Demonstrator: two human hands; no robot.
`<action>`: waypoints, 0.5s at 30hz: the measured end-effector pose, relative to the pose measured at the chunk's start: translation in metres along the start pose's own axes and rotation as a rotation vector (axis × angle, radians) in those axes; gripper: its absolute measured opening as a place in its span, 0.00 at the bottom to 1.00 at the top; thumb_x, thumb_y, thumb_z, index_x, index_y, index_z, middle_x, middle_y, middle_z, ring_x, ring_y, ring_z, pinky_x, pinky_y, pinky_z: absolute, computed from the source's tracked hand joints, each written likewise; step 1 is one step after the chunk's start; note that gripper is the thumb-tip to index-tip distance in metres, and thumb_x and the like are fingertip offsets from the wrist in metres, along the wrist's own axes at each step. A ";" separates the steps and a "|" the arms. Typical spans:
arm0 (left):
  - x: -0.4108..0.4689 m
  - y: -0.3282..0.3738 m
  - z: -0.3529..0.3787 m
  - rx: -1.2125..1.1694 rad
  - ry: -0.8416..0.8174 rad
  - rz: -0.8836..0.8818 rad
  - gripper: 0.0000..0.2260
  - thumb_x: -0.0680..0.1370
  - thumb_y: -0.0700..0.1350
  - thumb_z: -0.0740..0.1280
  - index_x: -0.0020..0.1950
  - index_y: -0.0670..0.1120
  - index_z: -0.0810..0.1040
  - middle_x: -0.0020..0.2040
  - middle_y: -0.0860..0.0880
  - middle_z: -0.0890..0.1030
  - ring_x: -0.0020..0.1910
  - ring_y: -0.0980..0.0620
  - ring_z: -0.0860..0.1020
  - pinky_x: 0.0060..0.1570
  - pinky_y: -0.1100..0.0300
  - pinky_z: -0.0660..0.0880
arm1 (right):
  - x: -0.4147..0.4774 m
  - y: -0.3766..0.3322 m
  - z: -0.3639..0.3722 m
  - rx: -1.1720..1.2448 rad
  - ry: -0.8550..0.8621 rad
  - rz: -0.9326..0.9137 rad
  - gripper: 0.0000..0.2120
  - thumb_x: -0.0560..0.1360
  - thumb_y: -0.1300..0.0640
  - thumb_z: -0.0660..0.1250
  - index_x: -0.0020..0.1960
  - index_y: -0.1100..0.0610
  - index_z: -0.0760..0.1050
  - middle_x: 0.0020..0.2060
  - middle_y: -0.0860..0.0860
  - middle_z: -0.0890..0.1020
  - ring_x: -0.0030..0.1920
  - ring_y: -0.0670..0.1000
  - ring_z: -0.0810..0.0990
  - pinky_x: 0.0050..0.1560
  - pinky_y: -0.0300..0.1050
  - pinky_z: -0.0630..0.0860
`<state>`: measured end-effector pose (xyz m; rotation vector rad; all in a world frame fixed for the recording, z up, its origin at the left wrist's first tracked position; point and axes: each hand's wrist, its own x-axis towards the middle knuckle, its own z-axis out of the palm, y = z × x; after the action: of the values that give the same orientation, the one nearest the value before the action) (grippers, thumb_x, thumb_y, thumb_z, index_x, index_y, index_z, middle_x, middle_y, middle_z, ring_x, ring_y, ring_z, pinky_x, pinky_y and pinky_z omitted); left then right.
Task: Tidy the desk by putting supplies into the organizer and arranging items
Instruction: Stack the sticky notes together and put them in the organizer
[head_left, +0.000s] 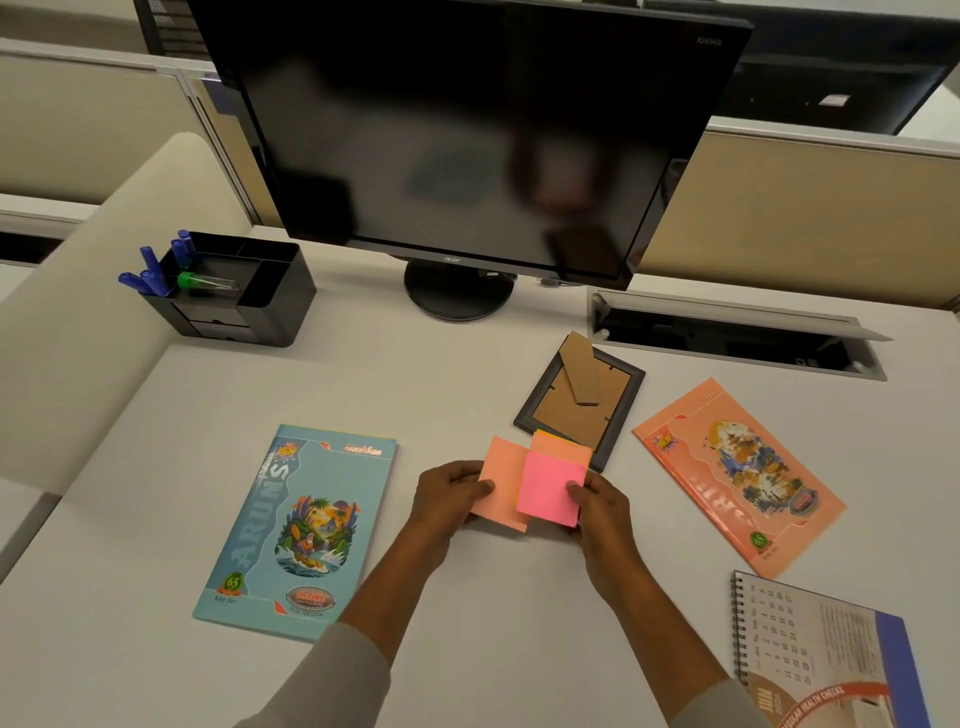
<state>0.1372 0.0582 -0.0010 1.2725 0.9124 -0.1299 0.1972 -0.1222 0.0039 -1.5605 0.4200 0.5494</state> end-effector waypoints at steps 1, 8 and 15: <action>-0.002 0.000 0.000 -0.032 -0.024 0.002 0.11 0.76 0.36 0.72 0.58 0.45 0.84 0.52 0.44 0.86 0.52 0.44 0.83 0.46 0.52 0.82 | 0.000 -0.003 -0.001 0.015 -0.003 -0.004 0.11 0.81 0.63 0.61 0.55 0.51 0.78 0.55 0.53 0.82 0.56 0.57 0.80 0.55 0.58 0.80; -0.011 0.000 0.012 -0.148 -0.109 -0.011 0.09 0.78 0.37 0.68 0.56 0.42 0.83 0.52 0.39 0.85 0.51 0.40 0.85 0.49 0.48 0.83 | 0.000 -0.001 0.011 -0.166 0.073 -0.115 0.08 0.81 0.58 0.63 0.50 0.46 0.77 0.54 0.51 0.81 0.56 0.55 0.78 0.60 0.61 0.78; -0.017 -0.002 0.016 -0.112 -0.180 0.056 0.11 0.81 0.38 0.64 0.60 0.48 0.82 0.52 0.46 0.86 0.52 0.45 0.85 0.51 0.49 0.83 | 0.000 0.004 0.016 -0.171 0.027 -0.154 0.09 0.80 0.57 0.64 0.50 0.43 0.78 0.51 0.46 0.82 0.54 0.53 0.80 0.59 0.60 0.79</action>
<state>0.1334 0.0370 0.0082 1.1611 0.7193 -0.1449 0.1933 -0.1065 0.0008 -1.7498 0.2761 0.4550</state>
